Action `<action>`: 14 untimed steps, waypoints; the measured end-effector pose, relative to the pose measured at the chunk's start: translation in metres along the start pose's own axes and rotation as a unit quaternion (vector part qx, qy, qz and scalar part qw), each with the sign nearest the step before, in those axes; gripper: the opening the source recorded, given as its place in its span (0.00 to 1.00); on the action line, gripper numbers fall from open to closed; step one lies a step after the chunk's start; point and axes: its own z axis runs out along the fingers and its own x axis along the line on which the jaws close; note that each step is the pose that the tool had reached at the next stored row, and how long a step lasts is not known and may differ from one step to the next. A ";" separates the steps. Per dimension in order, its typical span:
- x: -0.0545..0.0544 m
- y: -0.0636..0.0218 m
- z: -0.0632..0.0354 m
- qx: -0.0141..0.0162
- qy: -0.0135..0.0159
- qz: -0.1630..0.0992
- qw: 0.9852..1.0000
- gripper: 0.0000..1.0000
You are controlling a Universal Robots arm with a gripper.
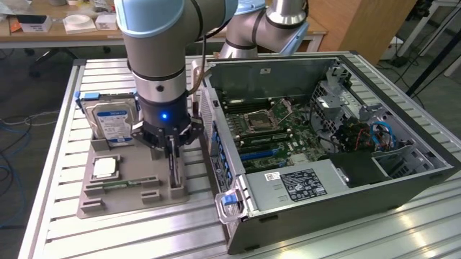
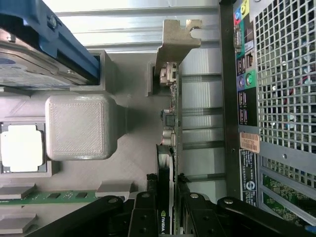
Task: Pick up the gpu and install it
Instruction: 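Pick up the gpu and move the gpu toward the slot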
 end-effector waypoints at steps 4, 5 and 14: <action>0.000 0.0006 -0.0128 0.000 0.000 0.000 1.000 0.26; 0.000 0.0007 -0.0163 0.000 0.000 0.000 1.000 0.26; -0.001 0.0021 -0.0475 0.000 0.000 0.000 1.000 0.26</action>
